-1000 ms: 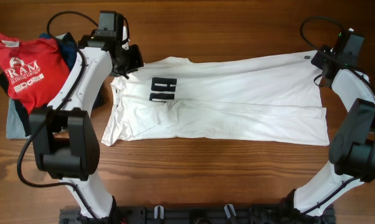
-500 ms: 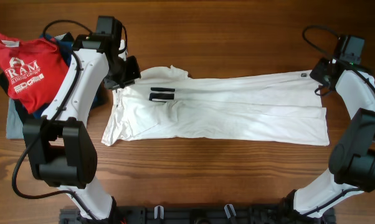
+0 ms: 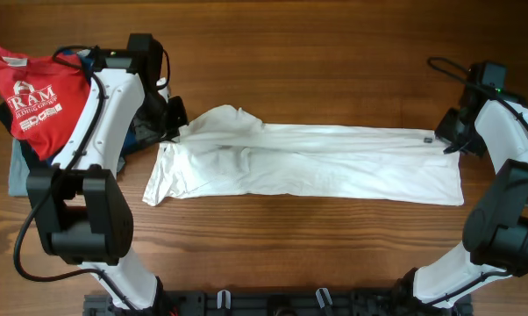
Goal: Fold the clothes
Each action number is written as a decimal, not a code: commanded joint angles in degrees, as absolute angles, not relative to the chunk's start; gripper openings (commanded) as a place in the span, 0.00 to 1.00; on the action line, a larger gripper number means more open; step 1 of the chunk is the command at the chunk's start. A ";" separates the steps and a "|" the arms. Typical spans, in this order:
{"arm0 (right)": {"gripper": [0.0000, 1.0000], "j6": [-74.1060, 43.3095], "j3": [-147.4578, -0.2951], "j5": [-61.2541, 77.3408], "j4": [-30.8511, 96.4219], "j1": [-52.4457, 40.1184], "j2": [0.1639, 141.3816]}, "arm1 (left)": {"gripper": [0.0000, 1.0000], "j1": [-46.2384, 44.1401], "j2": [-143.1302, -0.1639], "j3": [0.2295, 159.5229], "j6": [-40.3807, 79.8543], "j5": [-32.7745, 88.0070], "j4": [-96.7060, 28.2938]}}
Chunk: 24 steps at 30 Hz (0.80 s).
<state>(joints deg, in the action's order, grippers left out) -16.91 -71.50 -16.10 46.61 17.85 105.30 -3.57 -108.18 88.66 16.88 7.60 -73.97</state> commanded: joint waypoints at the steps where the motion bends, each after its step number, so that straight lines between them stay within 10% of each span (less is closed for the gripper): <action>1: 0.04 -18.28 -71.37 -18.59 48.77 18.35 103.48 | 0.04 -3.18 -107.02 88.16 17.58 7.73 -76.60; 18: 0.05 -23.97 -71.37 -20.93 53.67 21.30 103.48 | 0.04 -4.51 -107.02 81.47 17.15 9.04 -78.32; 24: 0.27 -23.77 -71.35 -19.35 54.50 21.30 103.50 | 0.04 -4.51 -107.02 80.77 17.15 9.19 -78.13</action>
